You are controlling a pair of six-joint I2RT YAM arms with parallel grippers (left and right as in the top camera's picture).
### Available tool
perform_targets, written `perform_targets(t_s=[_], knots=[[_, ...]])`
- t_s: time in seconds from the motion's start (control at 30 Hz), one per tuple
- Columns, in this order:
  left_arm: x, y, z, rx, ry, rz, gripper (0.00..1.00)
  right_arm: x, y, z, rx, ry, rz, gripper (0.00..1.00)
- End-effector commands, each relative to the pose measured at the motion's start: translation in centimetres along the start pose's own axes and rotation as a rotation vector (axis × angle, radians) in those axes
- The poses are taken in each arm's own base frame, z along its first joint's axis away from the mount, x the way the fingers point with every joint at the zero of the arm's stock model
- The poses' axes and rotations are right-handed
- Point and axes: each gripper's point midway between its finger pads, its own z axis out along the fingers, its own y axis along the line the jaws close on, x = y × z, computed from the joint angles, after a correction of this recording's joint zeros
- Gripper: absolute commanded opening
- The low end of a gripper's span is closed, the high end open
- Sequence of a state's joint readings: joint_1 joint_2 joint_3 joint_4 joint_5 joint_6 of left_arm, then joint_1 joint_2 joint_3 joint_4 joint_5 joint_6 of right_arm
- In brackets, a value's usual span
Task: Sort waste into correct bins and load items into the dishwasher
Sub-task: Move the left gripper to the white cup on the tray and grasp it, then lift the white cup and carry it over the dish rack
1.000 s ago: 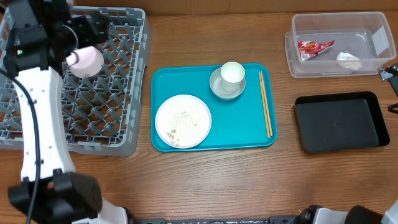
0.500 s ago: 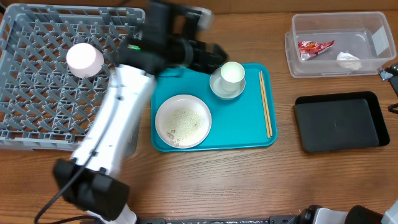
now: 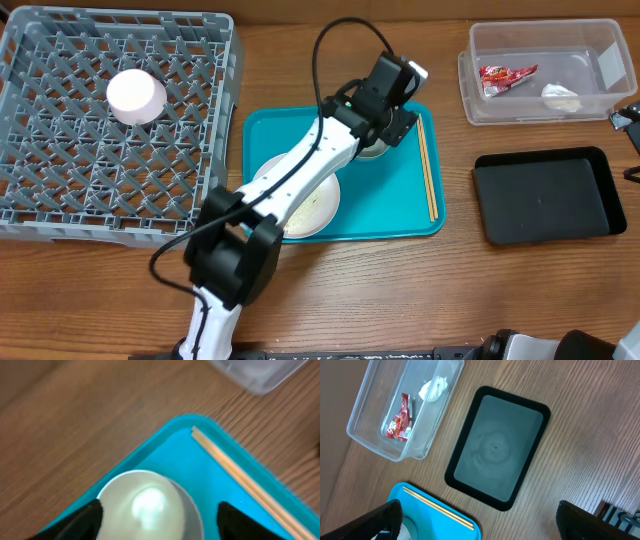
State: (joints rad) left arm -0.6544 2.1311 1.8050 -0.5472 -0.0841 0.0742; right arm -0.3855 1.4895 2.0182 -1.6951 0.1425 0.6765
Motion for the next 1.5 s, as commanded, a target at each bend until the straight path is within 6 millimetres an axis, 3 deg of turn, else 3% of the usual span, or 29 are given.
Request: perform_targets(t_s=[0.0, 0.13, 0.23, 0.37, 0.47, 0.67, 0.8, 0.9, 1.1, 1.33, 1.47], knots=[[0.8, -0.3, 1.0, 0.016, 0.020, 0.034, 0.70, -0.2, -0.3, -0.4, 0.003, -0.019, 0.006, 1.00], [1.6, -0.6, 1.8, 0.035, 0.047, 0.036, 0.71, -0.2, -0.3, -0.4, 0.003, -0.019, 0.006, 1.00], [2.1, -0.8, 1.8, 0.042, 0.066, 0.038, 0.63, -0.2, -0.3, -0.4, 0.003, -0.019, 0.006, 0.99], [3.9, -2.3, 1.8, 0.124, 0.130, 0.046, 0.64, -0.2, -0.3, -0.3, 0.004, -0.019, 0.006, 1.00], [5.1, -2.4, 2.3, 0.124, 0.172, 0.052, 0.63, -0.2, -0.3, -0.3, 0.004, -0.019, 0.006, 1.00], [4.9, -2.4, 2.6, 0.123, 0.162, 0.051, 0.61, -0.2, -0.3, -0.3, 0.004, -0.019, 0.006, 1.00], [4.7, -2.4, 2.6, 0.122, 0.155, 0.051, 0.52, -0.2, -0.3, -0.3, 0.004, -0.019, 0.006, 1.00], [4.6, -2.3, 2.6, 0.115, 0.151, 0.052, 0.38, -0.2, -0.3, -0.3, 0.004, -0.019, 0.006, 1.00], [3.1, -2.1, 2.8, 0.108, 0.091, 0.048, 0.04, -0.2, -0.3, -0.4, 0.003, -0.019, 0.006, 0.99], [0.9, -1.9, 1.9, 0.104, 0.036, 0.042, 0.04, -0.2, -0.3, -0.4, 0.003, -0.019, 0.006, 1.00], [-2.3, -1.3, -0.6, 0.096, -0.012, 0.014, 0.04, -0.2, -0.3, -0.4, 0.003, -0.019, 0.006, 1.00]])
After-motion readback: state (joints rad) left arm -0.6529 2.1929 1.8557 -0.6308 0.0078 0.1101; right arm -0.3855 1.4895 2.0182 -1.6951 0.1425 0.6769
